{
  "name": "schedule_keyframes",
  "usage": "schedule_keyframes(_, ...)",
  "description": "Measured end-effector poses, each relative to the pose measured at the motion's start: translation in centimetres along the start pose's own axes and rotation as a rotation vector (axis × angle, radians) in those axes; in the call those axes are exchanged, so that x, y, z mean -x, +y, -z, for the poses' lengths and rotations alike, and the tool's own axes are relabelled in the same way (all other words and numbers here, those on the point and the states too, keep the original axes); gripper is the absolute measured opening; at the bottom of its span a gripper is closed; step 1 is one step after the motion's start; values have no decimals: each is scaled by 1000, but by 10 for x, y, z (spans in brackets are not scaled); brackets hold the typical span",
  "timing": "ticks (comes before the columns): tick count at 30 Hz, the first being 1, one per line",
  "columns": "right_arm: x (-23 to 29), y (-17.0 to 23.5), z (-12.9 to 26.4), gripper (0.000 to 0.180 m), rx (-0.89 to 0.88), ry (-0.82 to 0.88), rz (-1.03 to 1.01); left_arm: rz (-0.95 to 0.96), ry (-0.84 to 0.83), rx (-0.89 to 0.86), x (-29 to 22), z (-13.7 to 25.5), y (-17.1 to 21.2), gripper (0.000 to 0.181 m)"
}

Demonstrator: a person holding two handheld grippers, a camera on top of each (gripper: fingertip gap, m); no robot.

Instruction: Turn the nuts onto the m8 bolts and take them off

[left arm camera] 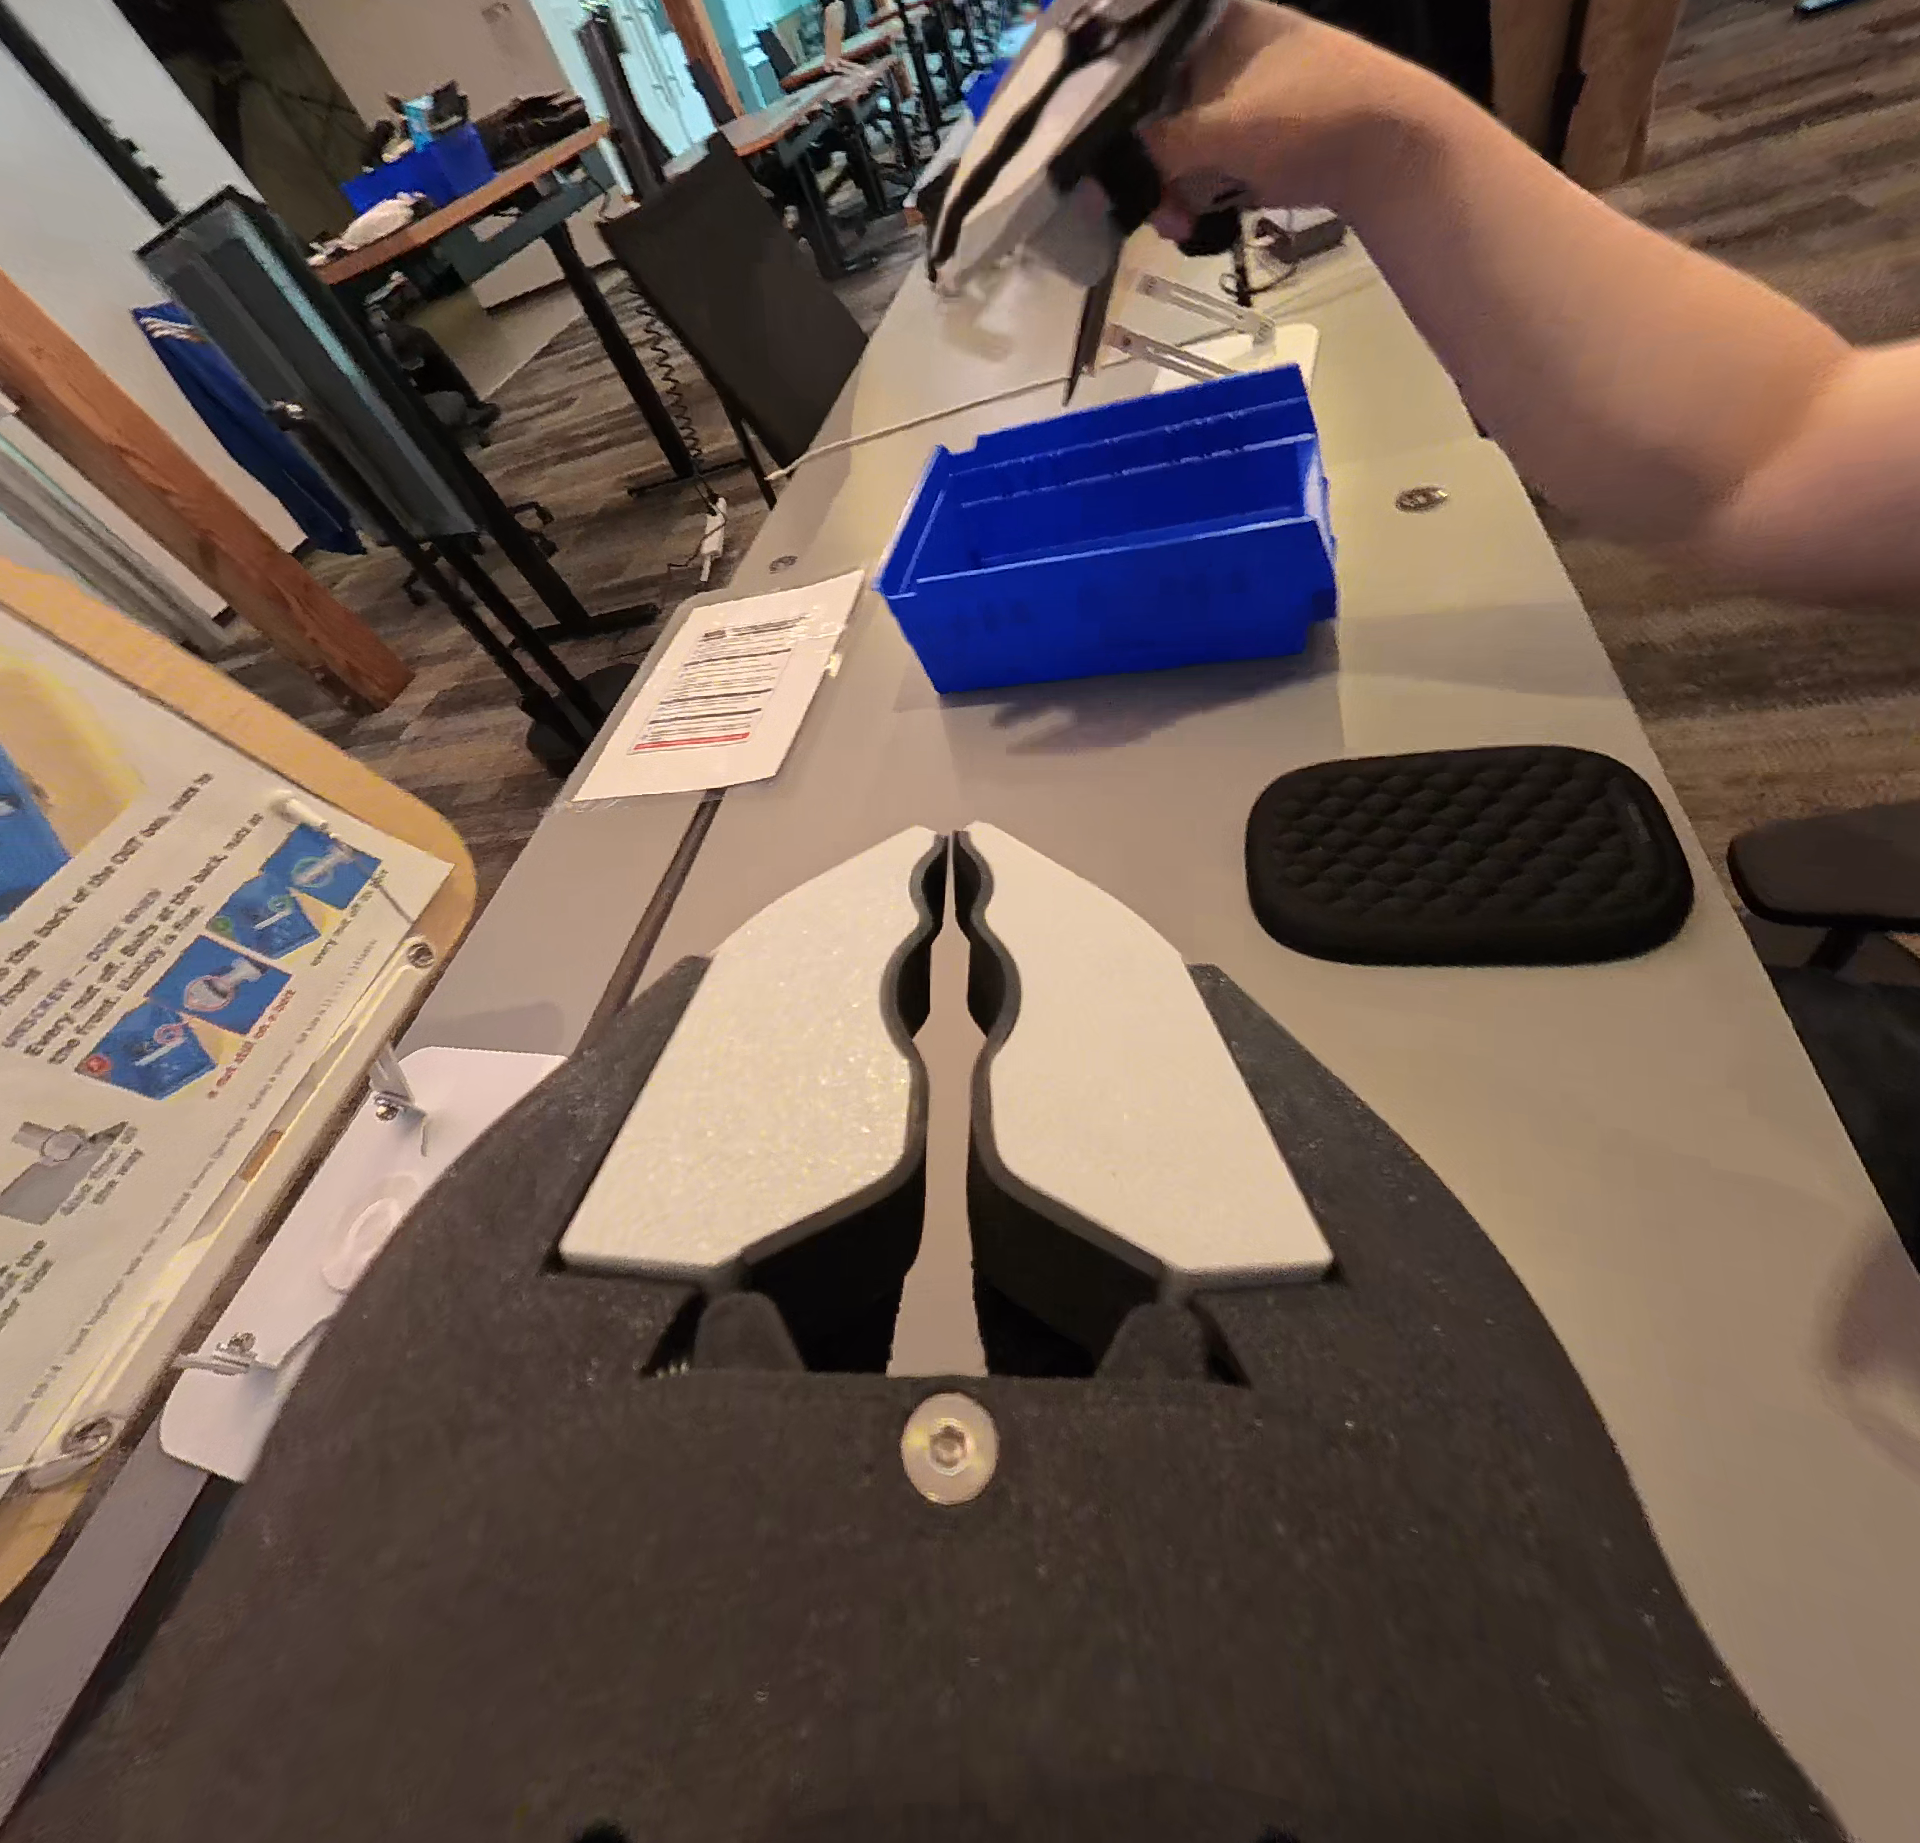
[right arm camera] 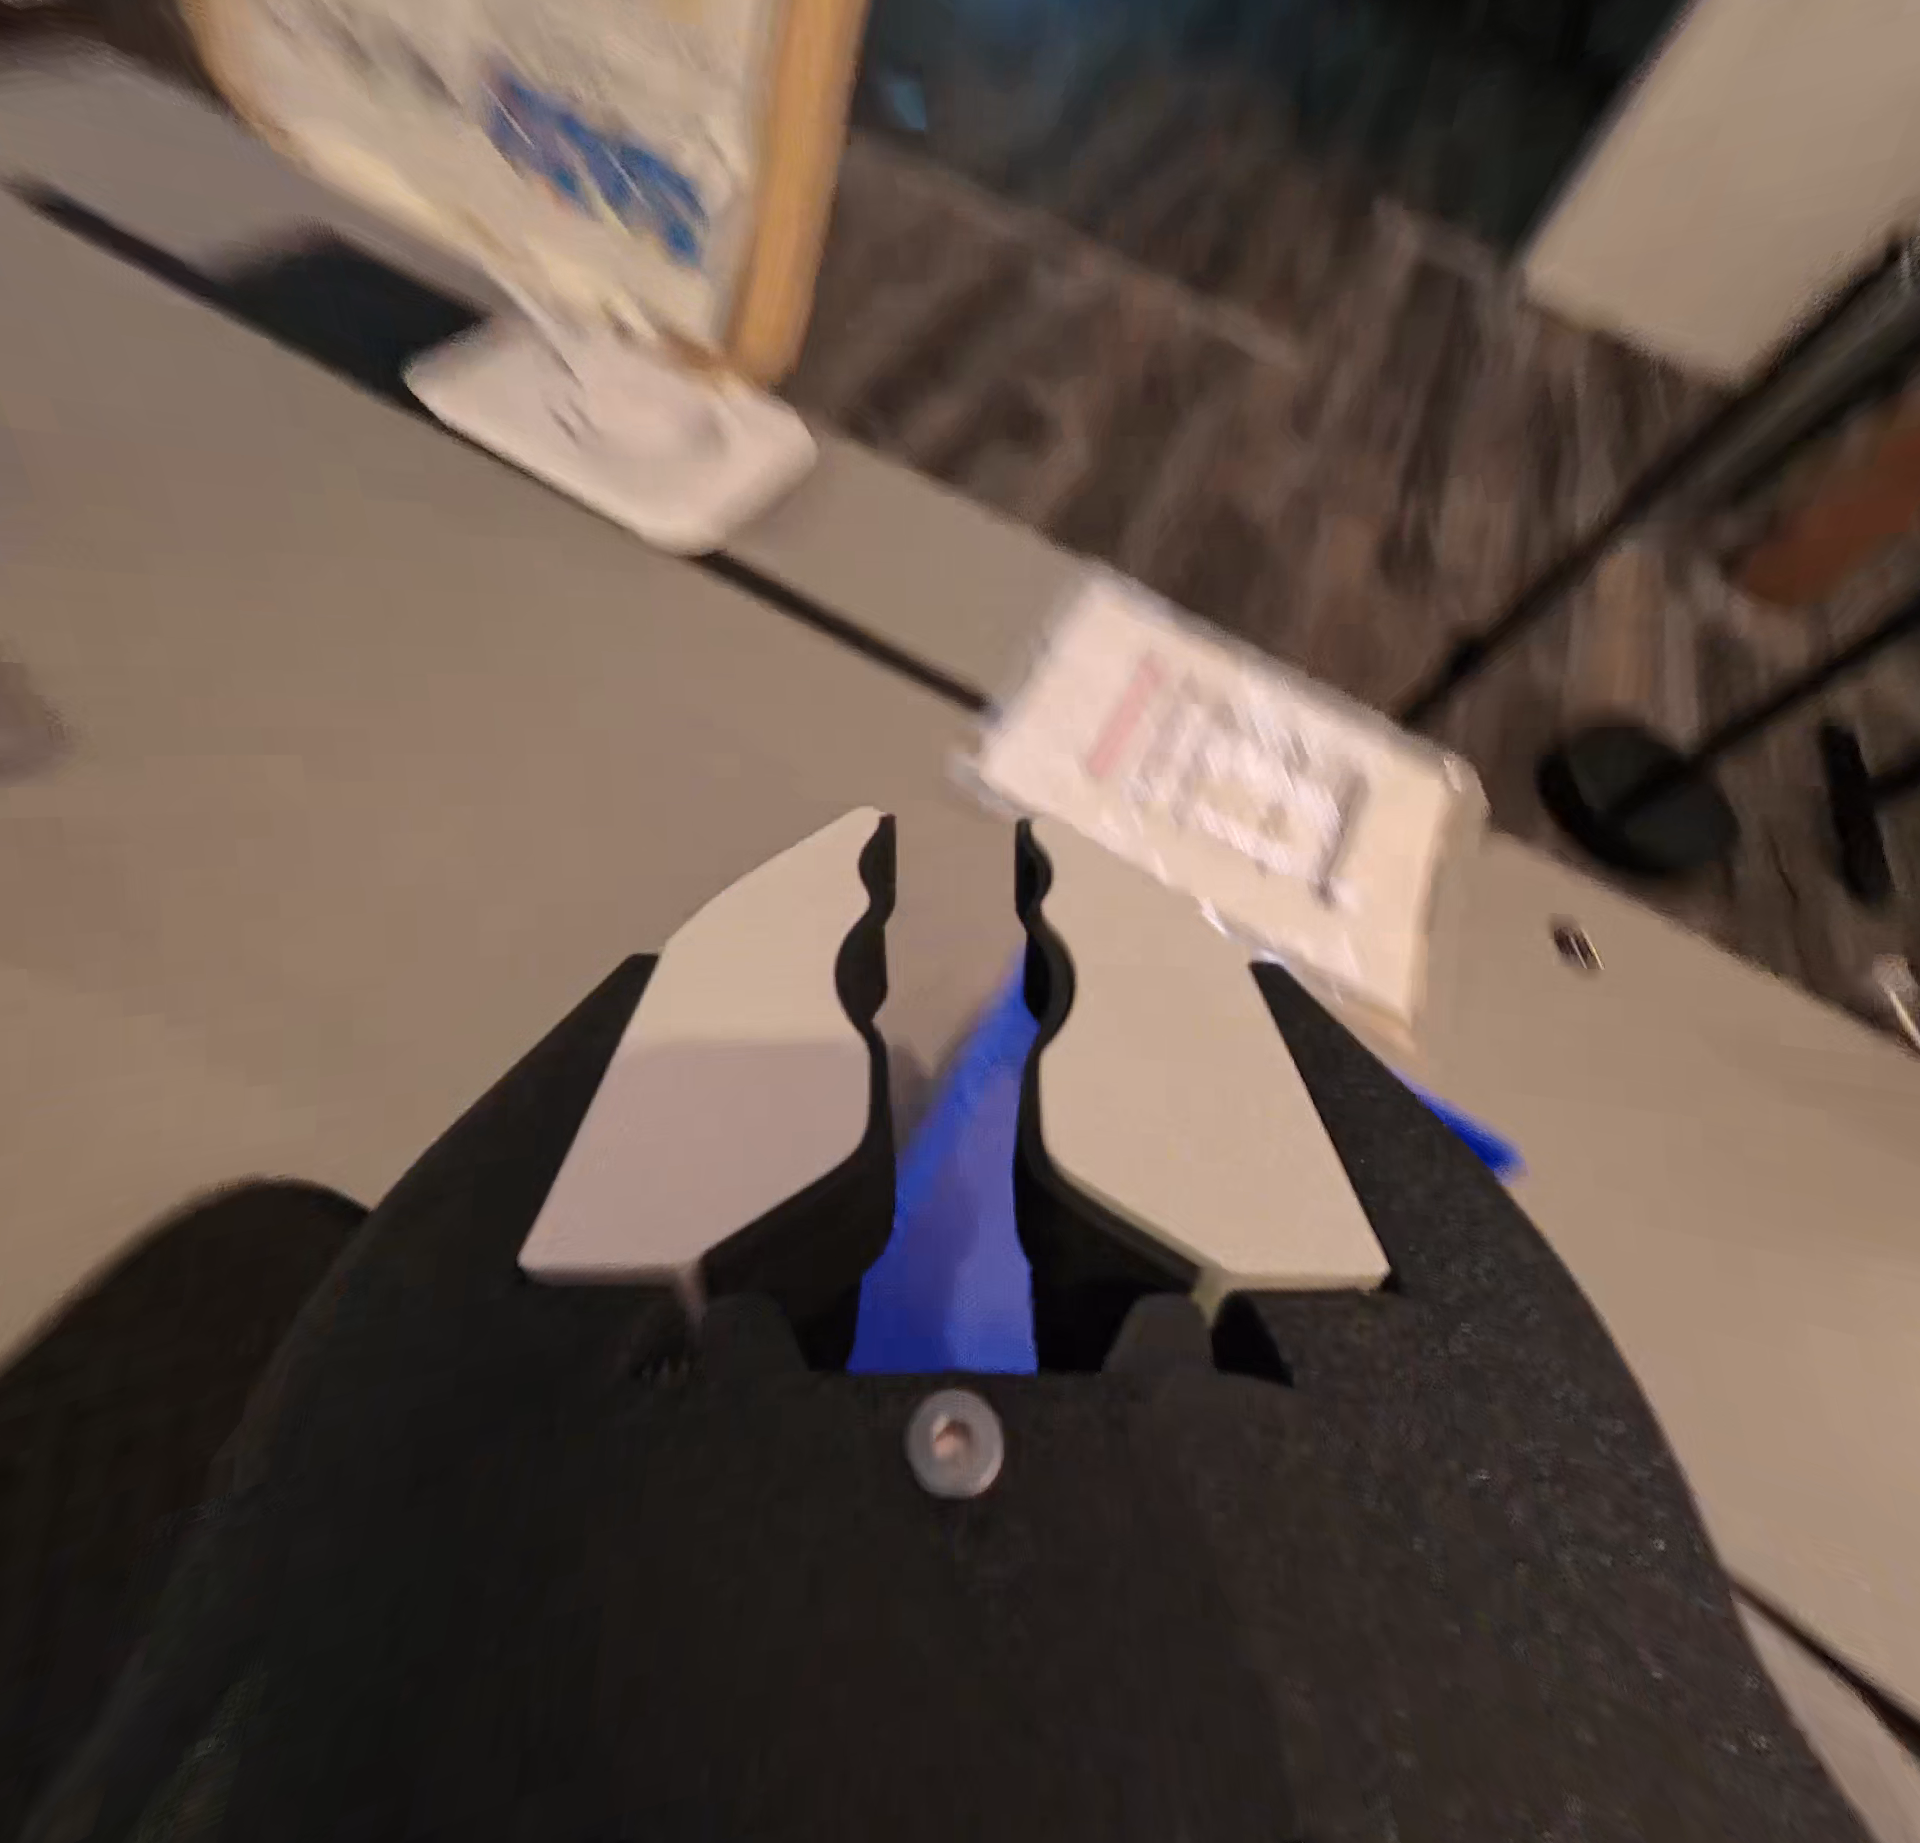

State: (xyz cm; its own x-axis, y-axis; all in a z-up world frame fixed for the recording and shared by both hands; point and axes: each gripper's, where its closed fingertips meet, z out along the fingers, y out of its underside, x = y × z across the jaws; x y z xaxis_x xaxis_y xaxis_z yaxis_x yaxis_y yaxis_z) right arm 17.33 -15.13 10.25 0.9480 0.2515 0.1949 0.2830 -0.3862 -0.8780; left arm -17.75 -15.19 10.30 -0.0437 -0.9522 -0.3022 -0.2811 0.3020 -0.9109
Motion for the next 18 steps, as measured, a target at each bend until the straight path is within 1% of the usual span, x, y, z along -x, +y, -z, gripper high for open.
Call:
schedule_keyframes(1, 22, -23, 2, 22, -97, -45, 10, 15, -24, -7, 5, 0, 0, 1)
schedule_keyframes(3, 65, -66, 6, 26, -294, -130, 31, 47, -73, -27, 15, 0, -2, 2)
schedule_keyframes(5, 105, -101, 7, 31, -459, -212, 30, 77, -117, -62, 25, 1, -5, 3)
schedule_keyframes(7, 145, -126, 2, 45, -576, -315, 23, 96, -171, -98, 35, 3, -9, 3)
schedule_keyframes(10, 188, -152, -22, 47, -641, -416, 16, 130, -291, -125, 56, 7, -8, 4)
schedule_keyframes(13, 212, -169, -46, 49, -665, -483, -28, 175, -448, -151, 83, 14, -2, 6)
schedule_keyframes(16, 210, -174, -63, 64, -744, -411, -61, 224, -493, -179, 96, 16, 4, 11)
schedule_keyframes(18, 205, -171, -71, 64, -780, -358, -20, 246, -486, -187, 99, 14, 9, 13)
